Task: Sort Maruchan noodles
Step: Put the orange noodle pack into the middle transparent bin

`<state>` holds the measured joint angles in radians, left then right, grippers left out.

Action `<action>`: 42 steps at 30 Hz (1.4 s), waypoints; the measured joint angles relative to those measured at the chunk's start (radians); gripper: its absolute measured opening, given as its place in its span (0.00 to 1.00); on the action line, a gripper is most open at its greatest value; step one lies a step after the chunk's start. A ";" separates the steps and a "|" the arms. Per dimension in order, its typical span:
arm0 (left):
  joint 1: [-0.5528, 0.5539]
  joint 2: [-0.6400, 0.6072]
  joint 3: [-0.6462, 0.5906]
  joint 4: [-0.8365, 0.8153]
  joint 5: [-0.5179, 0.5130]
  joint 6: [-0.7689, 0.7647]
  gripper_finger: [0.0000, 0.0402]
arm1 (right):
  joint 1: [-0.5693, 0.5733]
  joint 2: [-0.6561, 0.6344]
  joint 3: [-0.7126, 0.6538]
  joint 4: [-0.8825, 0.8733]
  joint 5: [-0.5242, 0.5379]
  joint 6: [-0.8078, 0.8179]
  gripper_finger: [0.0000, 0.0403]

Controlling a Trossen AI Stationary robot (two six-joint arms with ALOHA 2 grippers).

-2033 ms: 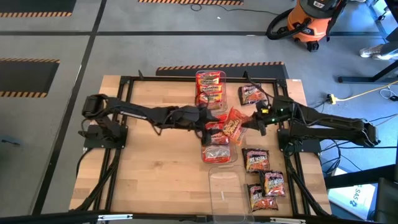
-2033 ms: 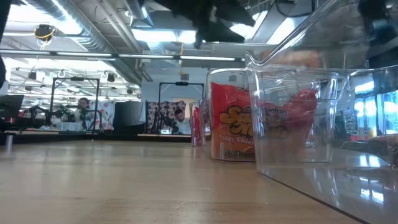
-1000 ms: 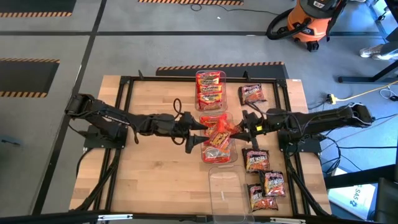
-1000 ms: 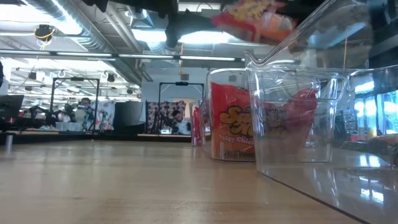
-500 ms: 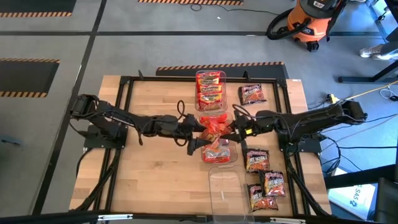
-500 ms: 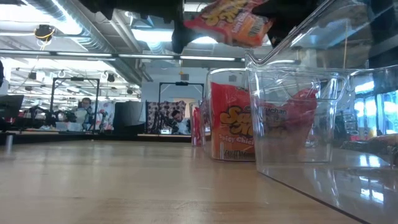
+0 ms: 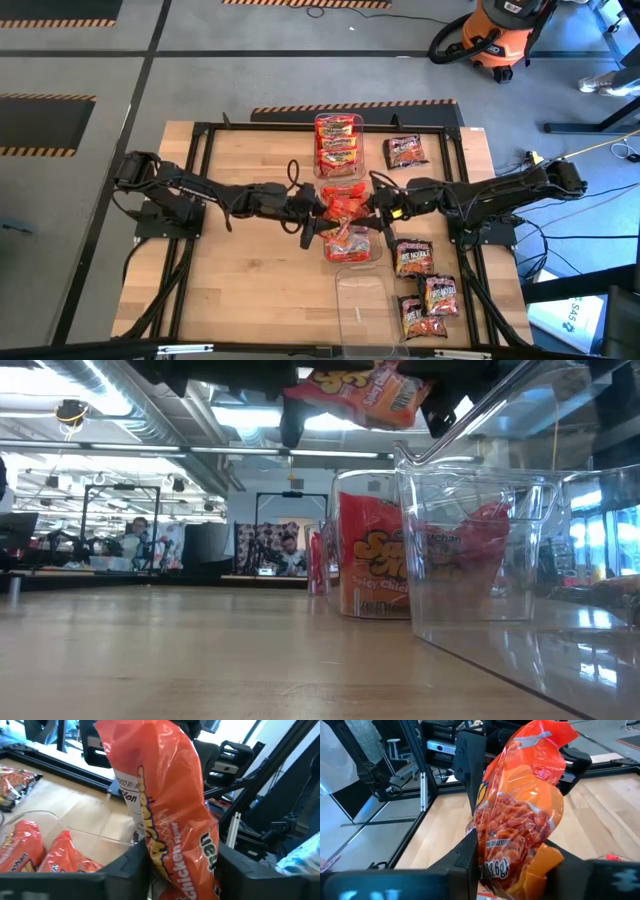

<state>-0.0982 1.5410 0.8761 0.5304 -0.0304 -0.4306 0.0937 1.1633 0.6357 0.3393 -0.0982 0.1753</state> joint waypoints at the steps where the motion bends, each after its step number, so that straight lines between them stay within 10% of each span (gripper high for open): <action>1: 0.000 0.000 0.000 -0.003 0.000 0.008 0.33 | 0.000 0.000 0.000 0.000 0.001 0.000 0.25; 9: 0.000 -0.076 0.000 -0.128 -0.004 0.052 0.28 | -0.003 -0.032 0.004 -0.037 0.000 0.036 0.36; 23: -0.177 -0.339 -0.001 -1.115 -0.110 -0.223 0.28 | -0.002 -0.080 0.002 -0.365 -0.087 0.058 0.60; 42: -0.240 -0.102 -0.111 -0.975 0.007 -0.270 0.34 | 0.035 0.273 0.316 -0.745 -0.116 -0.074 0.56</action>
<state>-0.3386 1.4389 0.7652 -0.4445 -0.0237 -0.7010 0.1283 1.4362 0.9518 -0.4061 -0.2146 0.1012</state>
